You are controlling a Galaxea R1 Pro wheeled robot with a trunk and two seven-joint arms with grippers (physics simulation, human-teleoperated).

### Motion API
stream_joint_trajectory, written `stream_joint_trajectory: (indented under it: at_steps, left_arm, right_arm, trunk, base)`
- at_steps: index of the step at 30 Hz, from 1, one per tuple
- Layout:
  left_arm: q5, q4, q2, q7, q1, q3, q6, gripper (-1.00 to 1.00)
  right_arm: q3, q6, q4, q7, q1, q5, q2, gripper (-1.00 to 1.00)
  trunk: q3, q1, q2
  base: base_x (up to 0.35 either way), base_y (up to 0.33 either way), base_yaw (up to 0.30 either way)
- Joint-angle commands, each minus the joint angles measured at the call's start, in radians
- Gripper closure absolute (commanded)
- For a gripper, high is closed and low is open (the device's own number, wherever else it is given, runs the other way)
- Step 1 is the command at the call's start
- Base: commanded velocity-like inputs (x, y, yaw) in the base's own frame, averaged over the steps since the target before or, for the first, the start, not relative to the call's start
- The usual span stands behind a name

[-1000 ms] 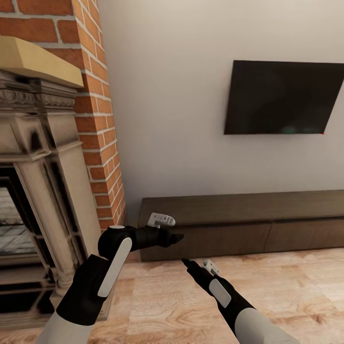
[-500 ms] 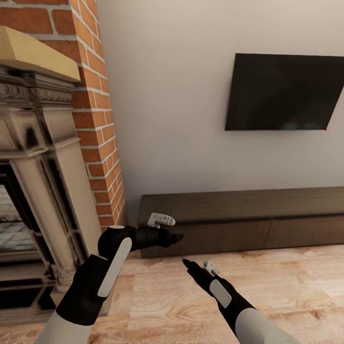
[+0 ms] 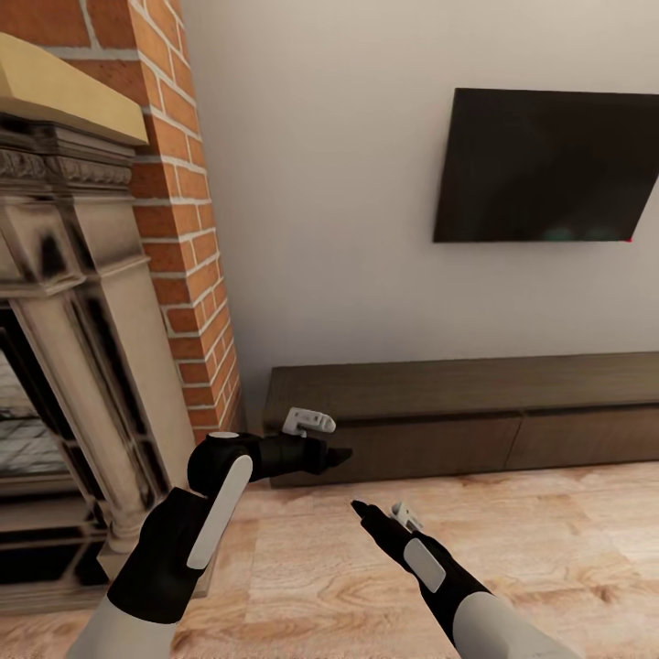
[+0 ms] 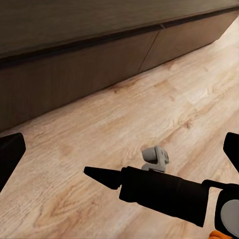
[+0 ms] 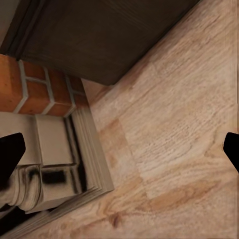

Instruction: Place each of the two pumpkins and all three candles from the living room inside a cabinet in the living room (use any cabinet), then make sure every cabinet is closed, and position the cauldron so it is next to a table in the living room.

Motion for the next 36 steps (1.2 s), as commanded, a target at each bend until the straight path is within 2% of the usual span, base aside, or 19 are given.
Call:
stream_joint_trajectory:
  at_steps: [1, 5, 8, 14, 21, 31, 33, 36]
  left_arm:
    - [-0.01, 0.0, 0.0, -0.011, -0.001, 0.001, 0.004, -1.0]
    - [-0.01, 0.0, 0.0, -0.011, -0.001, 0.001, 0.004, -1.0]
    - [-0.01, 0.0, 0.0, -0.012, -0.001, 0.001, 0.004, -1.0]
    - [-0.01, 0.0, 0.0, -0.012, -0.001, 0.001, 0.004, -1.0]
    - [-0.011, 0.0, -0.001, -0.012, -0.001, 0.001, 0.004, -1.0]
    - [-0.011, 0.0, -0.002, -0.012, -0.001, 0.002, 0.004, -1.0]
    - [-0.011, 0.0, -0.002, -0.012, -0.001, 0.002, 0.004, -1.0]
    - [-0.011, 0.0, -0.002, -0.012, -0.001, 0.002, 0.004, -1.0]
  right_arm:
    - [0.002, 0.003, -0.001, 0.0, 0.0, -0.008, -0.002, -1.0]
    - [-0.009, 0.003, 0.0, 0.0, 0.0, -0.015, -0.011, -1.0]
    - [-0.044, 0.004, 0.0, 0.001, 0.0, -0.02, -0.016, -1.0]
    - [-0.064, 0.004, 0.0, 0.001, 0.0, -0.022, -0.018, -1.0]
    - [-0.065, 0.0, 0.0, 0.0, 0.0, -0.022, -0.017, -1.0]
    - [-0.071, -0.002, 0.002, 0.0, 0.0, -0.023, -0.019, -1.0]
    - [-0.083, -0.002, 0.002, 0.0, 0.002, -0.023, -0.02, -1.0]
    - [-0.132, -0.001, 0.003, 0.0, 0.009, -0.022, -0.023, -1.0]
  trunk:
    - [-0.003, 0.0, 0.0]
    - [-0.009, 0.0, 0.0]
    - [-0.014, 0.0, 0.0]
    - [-0.017, 0.0, 0.0]
    - [-0.017, 0.0, 0.0]
    - [-0.017, 0.0, 0.0]
    - [-0.017, 0.0, 0.0]
    - [-0.017, 0.0, 0.0]
  base:
    - [0.0, 0.0, 0.0]
    - [0.0, 0.0, 0.0]
    - [0.0, 0.0, 0.0]
    - [0.0, 0.0, 0.0]
    - [0.029, 0.0, 0.0]
    - [0.263, 0.0, -0.028]
    - [0.318, 0.0, -0.14]
    - [0.297, -0.02, -0.081]
